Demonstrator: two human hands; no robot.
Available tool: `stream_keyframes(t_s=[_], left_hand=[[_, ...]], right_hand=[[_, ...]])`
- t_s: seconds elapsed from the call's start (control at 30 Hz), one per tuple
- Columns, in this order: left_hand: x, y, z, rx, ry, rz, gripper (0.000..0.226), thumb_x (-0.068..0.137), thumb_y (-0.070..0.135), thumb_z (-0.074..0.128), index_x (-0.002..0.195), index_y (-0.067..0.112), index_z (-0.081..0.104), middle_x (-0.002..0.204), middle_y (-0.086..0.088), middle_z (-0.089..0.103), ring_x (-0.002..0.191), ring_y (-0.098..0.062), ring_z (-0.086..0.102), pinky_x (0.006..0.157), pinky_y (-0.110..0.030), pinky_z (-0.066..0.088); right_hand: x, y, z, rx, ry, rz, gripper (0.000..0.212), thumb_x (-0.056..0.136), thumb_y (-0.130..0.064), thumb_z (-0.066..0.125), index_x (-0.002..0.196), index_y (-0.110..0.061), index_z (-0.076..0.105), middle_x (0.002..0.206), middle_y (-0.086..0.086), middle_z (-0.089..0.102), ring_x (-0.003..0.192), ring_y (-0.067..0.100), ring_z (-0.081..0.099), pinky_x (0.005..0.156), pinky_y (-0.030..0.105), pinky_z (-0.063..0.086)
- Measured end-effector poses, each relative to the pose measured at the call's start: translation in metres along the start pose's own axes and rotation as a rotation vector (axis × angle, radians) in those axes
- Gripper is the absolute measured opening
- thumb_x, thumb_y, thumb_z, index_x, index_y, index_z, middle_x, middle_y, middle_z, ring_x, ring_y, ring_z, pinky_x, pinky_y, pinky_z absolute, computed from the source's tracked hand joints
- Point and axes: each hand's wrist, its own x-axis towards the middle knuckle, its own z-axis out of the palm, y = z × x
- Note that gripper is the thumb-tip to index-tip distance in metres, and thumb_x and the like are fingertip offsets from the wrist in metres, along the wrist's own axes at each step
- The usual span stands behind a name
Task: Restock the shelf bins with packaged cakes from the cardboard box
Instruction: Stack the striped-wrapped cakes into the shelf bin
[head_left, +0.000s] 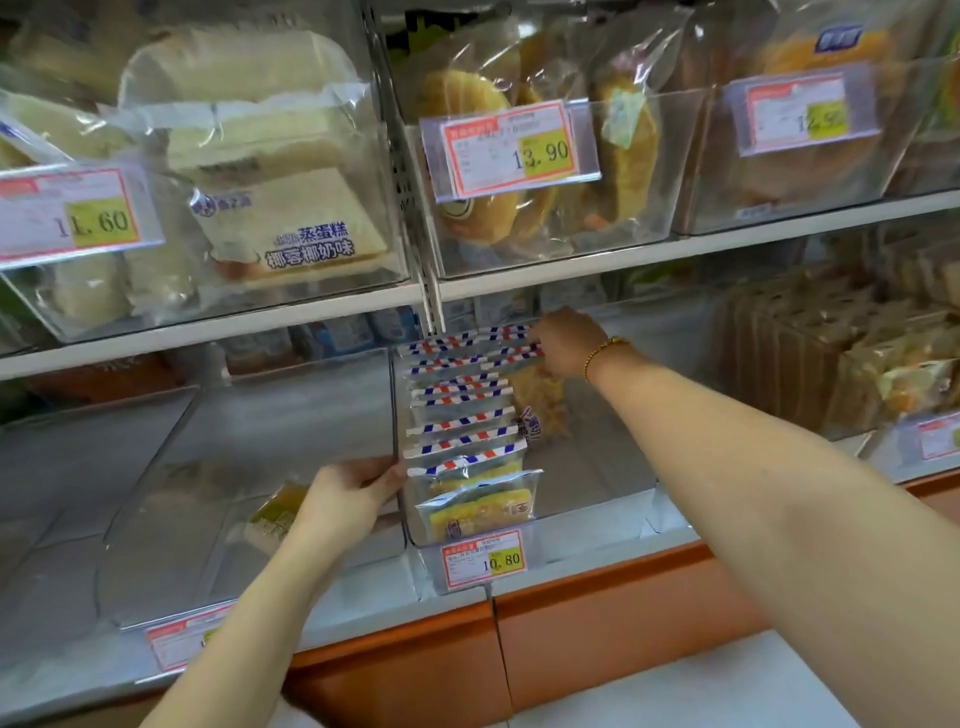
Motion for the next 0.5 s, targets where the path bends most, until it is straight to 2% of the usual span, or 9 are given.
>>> stream_keyframes(t_s=[0.07,0.1,0.17,0.2,0.27,0.33,0.4,0.5], left_hand=[[0.003,-0.001,-0.002,-0.017,-0.01,-0.006,0.032,0.093,0.021,0.06,0.123,0.01,0.062,0.103,-0.002,0.068,0.088,-0.014,0.066,0.053,-0.014,0.053],[0.003,-0.001,-0.002,-0.02,-0.014,-0.003,0.032,0.093,0.02,0.06,0.123,0.01,0.062,0.101,-0.001,0.068,0.087,-0.013,0.066,0.052,-0.013,0.052],[0.003,-0.002,-0.003,-0.031,-0.021,0.003,0.031,0.093,0.019,0.059,0.123,0.01,0.062,0.1,-0.001,0.068,0.088,-0.012,0.066,0.052,-0.013,0.053],[0.004,-0.002,-0.003,-0.036,-0.022,0.004,0.032,0.093,0.019,0.059,0.123,0.01,0.062,0.102,-0.002,0.069,0.09,-0.014,0.066,0.054,-0.013,0.053],[0.003,-0.002,-0.003,-0.045,-0.018,0.002,0.031,0.093,0.019,0.059,0.123,0.011,0.062,0.11,-0.004,0.069,0.095,-0.018,0.066,0.058,-0.016,0.055],[0.003,-0.002,-0.002,-0.055,-0.017,0.005,0.03,0.093,0.019,0.059,0.122,0.011,0.063,0.112,-0.005,0.069,0.099,-0.021,0.066,0.063,-0.02,0.055],[0.001,-0.001,-0.002,-0.065,-0.026,0.004,0.031,0.093,0.02,0.059,0.122,0.011,0.062,0.113,-0.006,0.069,0.101,-0.022,0.066,0.068,-0.023,0.056],[0.001,-0.001,-0.003,-0.065,-0.036,0.002,0.032,0.094,0.021,0.058,0.124,0.01,0.061,0.116,-0.006,0.068,0.103,-0.023,0.065,0.071,-0.025,0.056]], right_hand=[[0.001,-0.005,0.006,-0.047,0.116,0.009,0.041,0.09,-0.007,0.056,0.13,-0.005,0.052,0.126,0.02,0.055,0.118,0.036,0.049,0.095,0.042,0.043],[-0.003,-0.009,0.007,-0.043,0.159,0.032,0.039,0.092,-0.005,0.052,0.13,-0.004,0.051,0.125,0.019,0.056,0.117,0.035,0.052,0.093,0.041,0.045],[-0.009,-0.017,0.009,0.025,0.155,0.097,0.025,0.095,-0.008,0.049,0.117,-0.003,0.059,0.114,0.014,0.063,0.103,0.03,0.06,0.086,0.035,0.048],[-0.011,-0.021,0.011,0.072,0.1,0.111,0.02,0.095,-0.01,0.048,0.109,-0.005,0.062,0.105,0.012,0.064,0.094,0.026,0.061,0.08,0.032,0.048],[-0.015,-0.028,0.016,0.14,-0.183,0.046,0.012,0.095,-0.016,0.05,0.093,-0.011,0.06,0.087,0.005,0.058,0.079,0.019,0.055,0.073,0.029,0.045],[-0.017,-0.036,0.023,0.166,-0.424,-0.056,0.012,0.094,-0.026,0.054,0.087,-0.016,0.057,0.084,0.001,0.056,0.077,0.017,0.052,0.078,0.031,0.046],[-0.015,-0.037,0.027,0.211,-0.411,-0.115,0.013,0.094,-0.026,0.055,0.1,-0.016,0.061,0.096,0.002,0.06,0.085,0.019,0.054,0.084,0.031,0.045],[-0.014,-0.035,0.023,0.241,-0.302,-0.126,0.023,0.098,-0.019,0.048,0.115,-0.011,0.06,0.108,0.006,0.062,0.089,0.019,0.052,0.083,0.028,0.041]])
